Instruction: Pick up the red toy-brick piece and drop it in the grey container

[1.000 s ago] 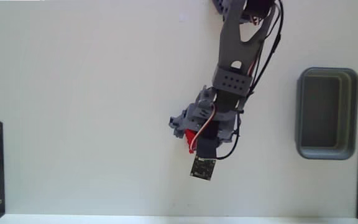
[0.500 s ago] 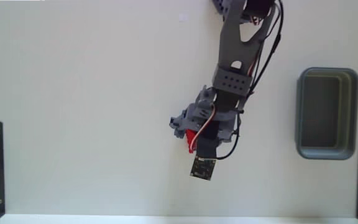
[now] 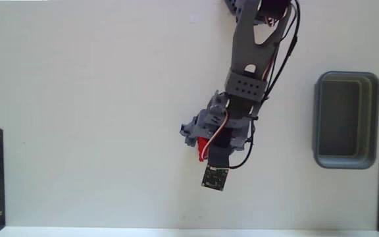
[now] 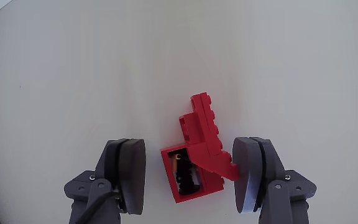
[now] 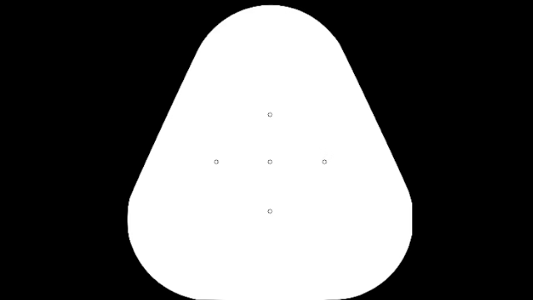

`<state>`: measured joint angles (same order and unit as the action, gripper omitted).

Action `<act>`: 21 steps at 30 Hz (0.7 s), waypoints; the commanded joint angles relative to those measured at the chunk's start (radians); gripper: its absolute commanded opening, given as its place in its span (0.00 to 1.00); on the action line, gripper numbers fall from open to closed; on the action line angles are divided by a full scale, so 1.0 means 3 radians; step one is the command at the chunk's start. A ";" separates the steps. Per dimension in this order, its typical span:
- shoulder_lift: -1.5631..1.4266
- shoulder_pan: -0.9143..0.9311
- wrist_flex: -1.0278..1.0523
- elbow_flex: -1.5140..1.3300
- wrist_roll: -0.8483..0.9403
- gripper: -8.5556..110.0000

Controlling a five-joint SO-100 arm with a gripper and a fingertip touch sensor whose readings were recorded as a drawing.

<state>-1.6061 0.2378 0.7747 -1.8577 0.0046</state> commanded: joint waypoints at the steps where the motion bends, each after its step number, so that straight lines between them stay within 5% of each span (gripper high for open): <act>1: -0.0208 0.0079 -0.0038 0.0009 -0.0015 0.77; 21: -0.0208 0.0079 -0.0038 0.0009 -0.0015 0.73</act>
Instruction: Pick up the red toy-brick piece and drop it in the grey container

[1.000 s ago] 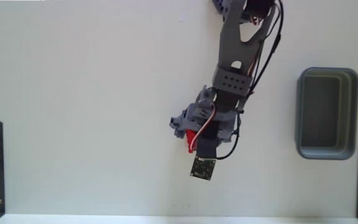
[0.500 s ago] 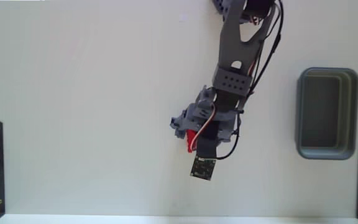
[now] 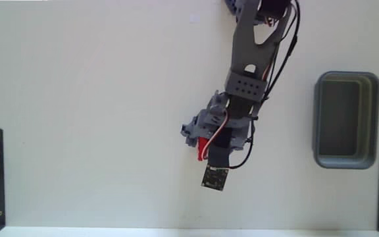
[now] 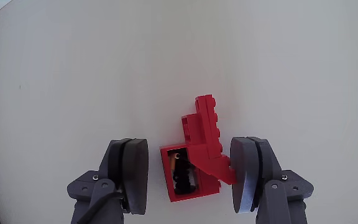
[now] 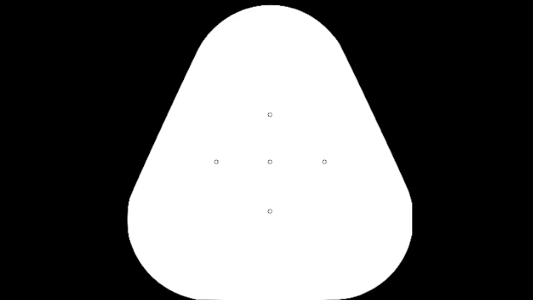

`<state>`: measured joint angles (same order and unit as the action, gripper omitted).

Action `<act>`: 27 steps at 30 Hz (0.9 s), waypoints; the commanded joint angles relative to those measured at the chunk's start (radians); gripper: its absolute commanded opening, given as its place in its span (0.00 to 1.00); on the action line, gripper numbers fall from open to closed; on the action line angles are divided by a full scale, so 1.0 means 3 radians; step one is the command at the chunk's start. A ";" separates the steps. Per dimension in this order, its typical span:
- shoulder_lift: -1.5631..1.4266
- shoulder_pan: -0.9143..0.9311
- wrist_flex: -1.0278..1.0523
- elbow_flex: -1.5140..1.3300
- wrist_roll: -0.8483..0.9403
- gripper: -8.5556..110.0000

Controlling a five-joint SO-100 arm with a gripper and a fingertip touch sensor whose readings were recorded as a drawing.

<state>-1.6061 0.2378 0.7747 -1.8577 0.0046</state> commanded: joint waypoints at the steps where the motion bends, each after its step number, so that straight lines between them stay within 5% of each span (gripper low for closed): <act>1: -0.0208 0.0079 -0.0038 0.0009 -0.0015 0.72; 27: -0.0208 0.0079 -0.0038 0.0009 -0.0015 0.66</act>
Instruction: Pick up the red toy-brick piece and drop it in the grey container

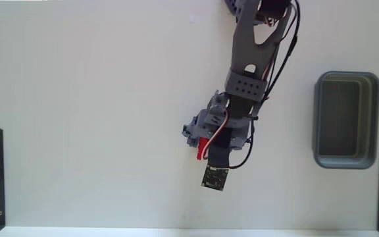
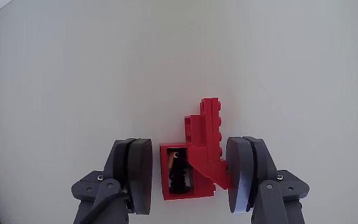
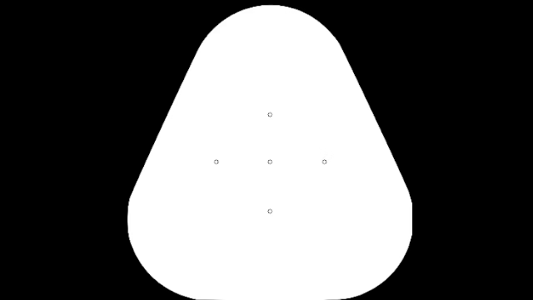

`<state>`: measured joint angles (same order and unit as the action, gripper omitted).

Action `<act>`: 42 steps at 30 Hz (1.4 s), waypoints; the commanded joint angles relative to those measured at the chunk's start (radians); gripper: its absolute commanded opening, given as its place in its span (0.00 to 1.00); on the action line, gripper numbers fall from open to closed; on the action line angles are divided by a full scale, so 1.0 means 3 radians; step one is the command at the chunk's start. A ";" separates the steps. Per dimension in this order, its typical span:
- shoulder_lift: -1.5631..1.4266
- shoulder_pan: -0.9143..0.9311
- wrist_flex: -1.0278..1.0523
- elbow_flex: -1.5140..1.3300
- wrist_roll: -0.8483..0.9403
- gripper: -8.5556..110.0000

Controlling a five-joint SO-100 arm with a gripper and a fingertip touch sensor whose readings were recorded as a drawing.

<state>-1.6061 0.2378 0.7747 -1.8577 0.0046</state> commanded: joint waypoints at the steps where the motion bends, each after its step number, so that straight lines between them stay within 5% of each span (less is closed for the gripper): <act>1: -0.0208 0.0079 -0.0038 0.0009 -0.0015 0.66; 42: -0.0208 0.0079 -0.0038 0.0009 -0.0015 0.56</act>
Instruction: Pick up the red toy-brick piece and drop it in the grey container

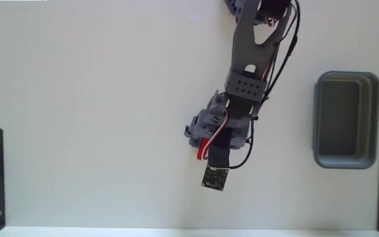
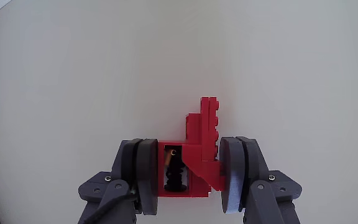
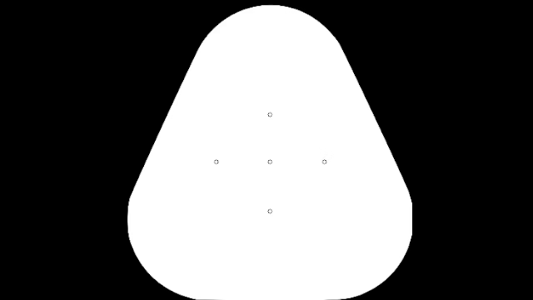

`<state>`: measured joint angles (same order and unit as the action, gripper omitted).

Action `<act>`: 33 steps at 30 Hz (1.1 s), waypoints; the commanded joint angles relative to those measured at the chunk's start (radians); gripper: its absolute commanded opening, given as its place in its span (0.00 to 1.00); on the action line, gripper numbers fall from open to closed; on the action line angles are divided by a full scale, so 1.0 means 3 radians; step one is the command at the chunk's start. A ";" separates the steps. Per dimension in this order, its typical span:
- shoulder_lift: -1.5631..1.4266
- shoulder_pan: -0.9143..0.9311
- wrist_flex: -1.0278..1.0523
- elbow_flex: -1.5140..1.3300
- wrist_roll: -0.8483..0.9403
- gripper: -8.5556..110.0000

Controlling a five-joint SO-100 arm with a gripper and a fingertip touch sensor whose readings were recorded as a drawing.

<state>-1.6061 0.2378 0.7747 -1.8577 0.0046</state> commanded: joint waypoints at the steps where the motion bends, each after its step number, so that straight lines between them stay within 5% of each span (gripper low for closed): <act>1: -0.0208 0.0079 -0.0038 0.0009 -0.0015 0.56; 33: -0.0208 0.0079 -0.0038 0.0009 -0.0015 0.50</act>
<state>-1.6061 0.2378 0.7747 -1.8577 0.0046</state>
